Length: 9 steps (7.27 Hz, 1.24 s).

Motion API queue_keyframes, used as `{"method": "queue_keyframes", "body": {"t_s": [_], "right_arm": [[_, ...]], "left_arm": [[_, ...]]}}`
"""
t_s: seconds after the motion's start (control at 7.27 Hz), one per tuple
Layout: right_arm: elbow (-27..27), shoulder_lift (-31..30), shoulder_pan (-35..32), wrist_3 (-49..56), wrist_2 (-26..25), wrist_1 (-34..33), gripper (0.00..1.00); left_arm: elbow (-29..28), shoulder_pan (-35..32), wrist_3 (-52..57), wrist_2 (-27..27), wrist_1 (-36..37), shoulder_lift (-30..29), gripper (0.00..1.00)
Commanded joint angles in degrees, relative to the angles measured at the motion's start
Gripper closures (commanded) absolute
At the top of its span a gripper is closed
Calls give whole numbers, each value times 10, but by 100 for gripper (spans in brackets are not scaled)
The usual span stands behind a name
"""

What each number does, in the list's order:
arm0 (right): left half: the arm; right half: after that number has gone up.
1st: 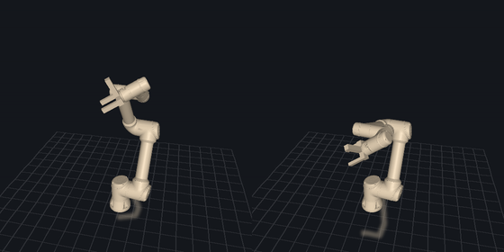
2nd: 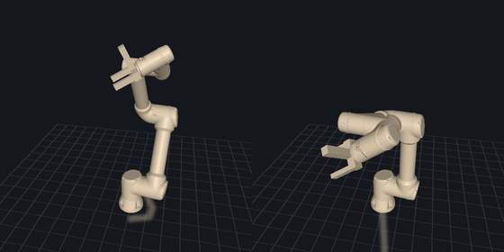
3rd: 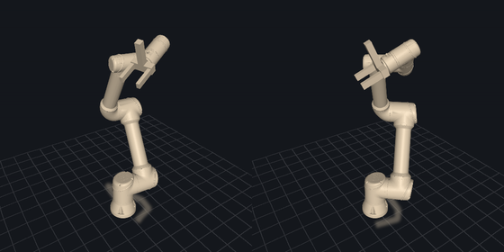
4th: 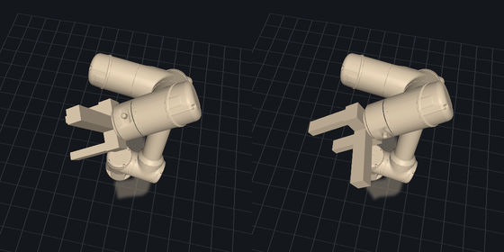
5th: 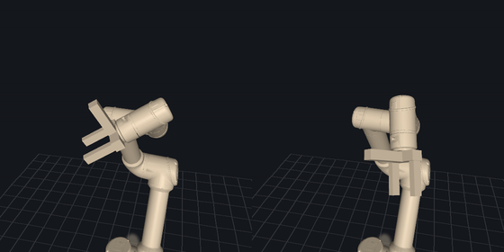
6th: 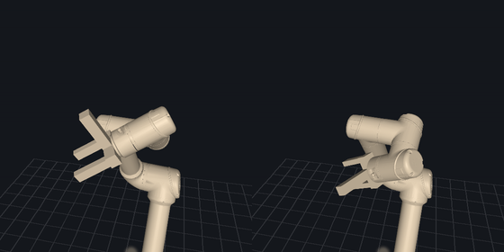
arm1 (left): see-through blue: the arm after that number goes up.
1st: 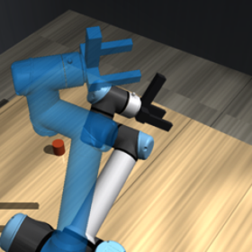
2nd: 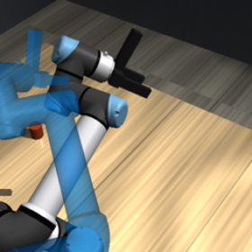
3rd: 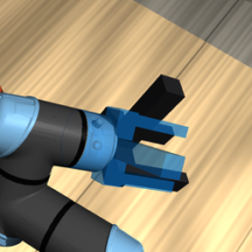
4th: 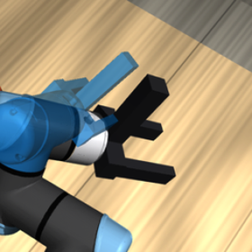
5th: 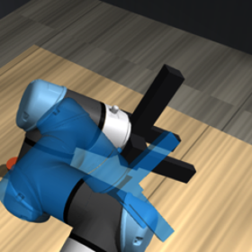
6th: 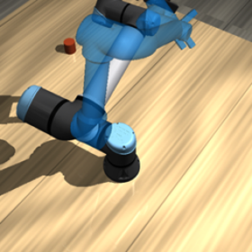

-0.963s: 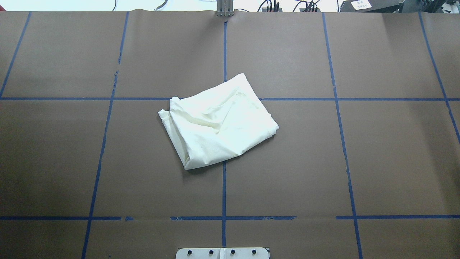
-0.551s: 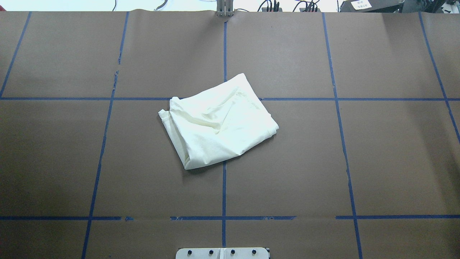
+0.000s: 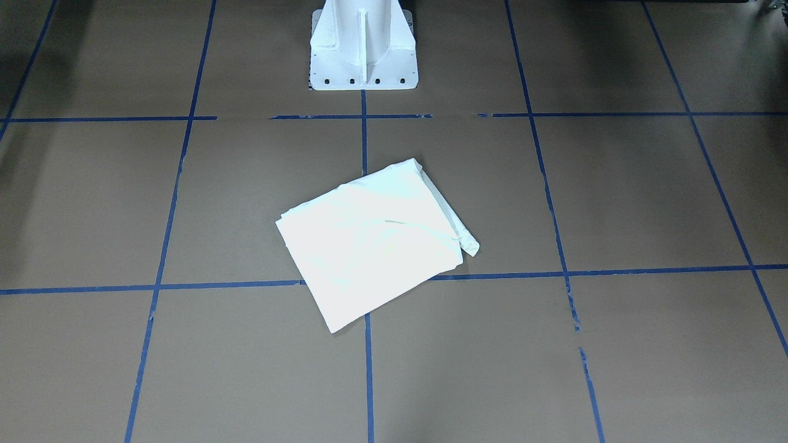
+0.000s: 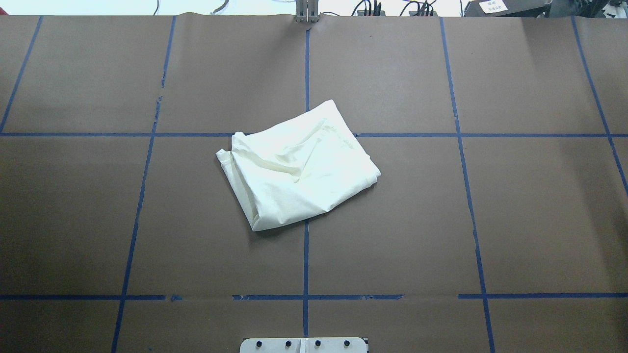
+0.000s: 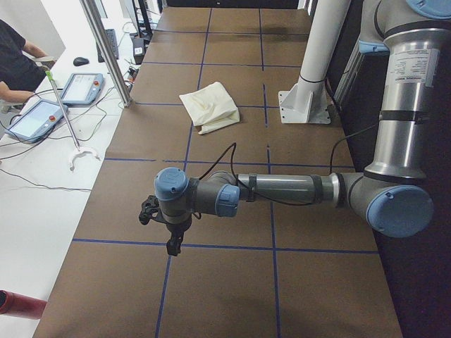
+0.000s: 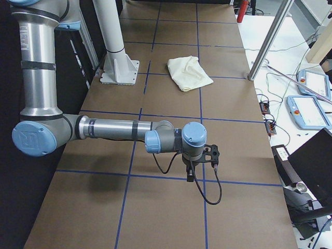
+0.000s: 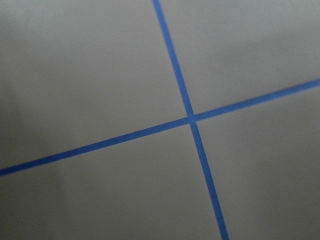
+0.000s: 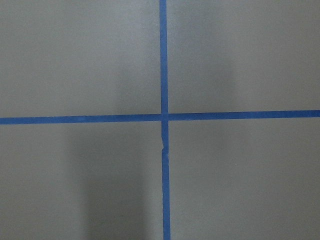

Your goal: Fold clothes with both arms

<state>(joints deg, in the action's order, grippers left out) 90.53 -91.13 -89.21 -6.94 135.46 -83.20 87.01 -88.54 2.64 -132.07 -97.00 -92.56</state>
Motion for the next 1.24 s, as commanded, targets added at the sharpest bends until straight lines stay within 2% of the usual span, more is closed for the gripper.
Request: {"method": "queue_keyframes", "body": {"t_s": [0.0, 0.28, 1.1], "right_arm": [[-1, -1, 0, 0, 1, 1, 0], [-1, -1, 1, 0, 1, 1, 0], [-1, -2, 0, 0, 1, 1, 0]], "left_arm": [[0, -1, -28, -1, 0, 6, 0], [4, -1, -68, -2, 0, 5, 0], [6, -1, -68, -2, -1, 4, 0]]}}
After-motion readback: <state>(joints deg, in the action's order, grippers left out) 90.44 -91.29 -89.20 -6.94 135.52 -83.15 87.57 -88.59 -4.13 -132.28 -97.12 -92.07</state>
